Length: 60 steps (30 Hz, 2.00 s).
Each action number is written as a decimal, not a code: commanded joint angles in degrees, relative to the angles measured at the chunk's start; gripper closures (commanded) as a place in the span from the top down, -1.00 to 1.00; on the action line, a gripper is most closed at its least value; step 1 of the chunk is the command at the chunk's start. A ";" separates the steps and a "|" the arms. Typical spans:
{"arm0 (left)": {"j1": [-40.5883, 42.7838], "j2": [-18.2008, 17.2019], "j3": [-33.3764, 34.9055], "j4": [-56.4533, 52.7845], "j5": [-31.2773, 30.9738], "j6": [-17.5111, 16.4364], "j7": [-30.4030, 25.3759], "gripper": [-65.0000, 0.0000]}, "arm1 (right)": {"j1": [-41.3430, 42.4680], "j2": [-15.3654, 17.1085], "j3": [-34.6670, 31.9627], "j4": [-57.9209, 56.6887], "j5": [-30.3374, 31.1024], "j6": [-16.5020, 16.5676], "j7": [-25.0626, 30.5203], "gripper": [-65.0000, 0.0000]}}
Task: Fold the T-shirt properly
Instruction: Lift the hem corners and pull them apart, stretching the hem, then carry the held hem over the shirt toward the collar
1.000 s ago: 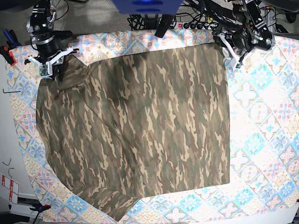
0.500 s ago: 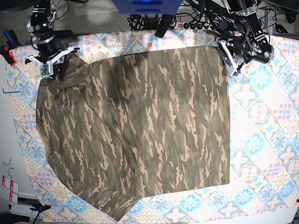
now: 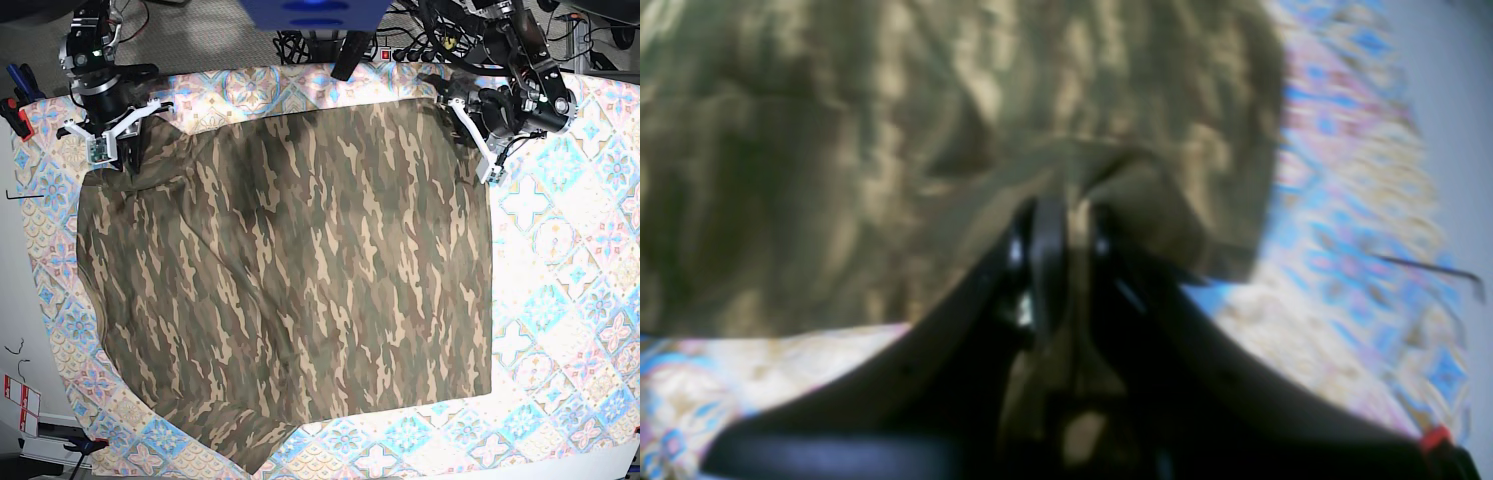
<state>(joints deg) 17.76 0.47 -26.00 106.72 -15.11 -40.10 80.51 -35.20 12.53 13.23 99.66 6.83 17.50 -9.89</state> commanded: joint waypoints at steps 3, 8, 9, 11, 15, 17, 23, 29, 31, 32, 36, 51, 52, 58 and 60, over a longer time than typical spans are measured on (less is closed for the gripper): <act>-0.31 -0.43 0.02 0.84 -1.02 0.10 -0.51 -0.89 | -0.18 0.70 0.52 0.96 0.42 -0.57 1.41 -0.87; -0.48 -0.43 -0.07 1.02 -0.67 0.10 -0.51 -0.89 | -0.18 0.70 0.52 0.87 0.42 -0.57 1.41 -0.87; -0.40 -0.51 -0.07 1.72 -0.58 0.10 -0.51 -0.89 | -0.18 0.70 0.52 0.87 0.42 -0.57 1.41 -0.87; 0.13 -0.51 -0.07 3.75 -0.49 0.10 -0.51 -0.87 | -0.18 0.70 0.52 0.87 0.42 -0.57 1.41 -0.87; 1.36 -0.51 -0.07 3.75 0.39 0.10 -0.51 -0.65 | -0.18 0.70 0.52 0.78 0.42 -0.57 1.41 -0.87; 1.45 -0.43 -0.07 3.66 2.76 0.10 -0.51 -0.44 | -0.18 0.70 0.52 0.78 0.42 -0.57 1.41 -0.87; 3.21 0.01 -0.77 2.51 8.21 0.10 -0.51 0.07 | -0.18 0.70 0.52 0.78 0.42 -0.57 1.41 -0.87; 4.09 0.01 -5.69 2.43 5.40 0.10 -0.51 0.18 | -0.18 0.70 0.52 0.78 0.33 -0.57 1.41 -0.87; 4.18 0.01 -5.61 1.28 4.61 0.10 -0.51 0.18 | -0.18 0.70 0.52 0.78 0.33 -0.57 1.41 -0.87; 4.18 0.01 -5.61 0.14 4.61 0.10 -0.82 0.18 | -0.18 0.70 0.08 0.78 0.33 -0.57 1.41 -0.87; 3.03 0.01 -5.43 -8.04 4.52 0.10 -4.69 0.17 | -0.27 0.78 -0.97 0.78 0.33 -0.57 1.41 -0.87; -0.66 0.10 -4.37 -18.41 -2.42 0.10 -10.31 0.15 | -0.89 0.78 -0.97 0.78 0.25 -0.57 1.41 -0.87; -0.84 0.10 -3.32 -18.41 -2.60 0.10 -10.31 0.15 | -0.89 0.78 -0.97 0.78 0.25 -0.57 1.41 -0.87; -1.98 1.42 1.87 -18.50 -2.07 0.10 -10.40 -0.08 | -0.89 0.78 -0.97 0.78 0.25 -0.57 1.41 -0.87; -2.24 2.48 1.95 -18.50 -1.90 0.10 -10.40 -0.40 | -0.98 0.78 -0.97 0.78 0.25 -0.57 1.41 -0.87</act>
<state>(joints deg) 15.55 -0.12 -26.06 91.24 -10.35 -39.66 81.30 -35.94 12.58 11.92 99.44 6.63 16.93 -9.91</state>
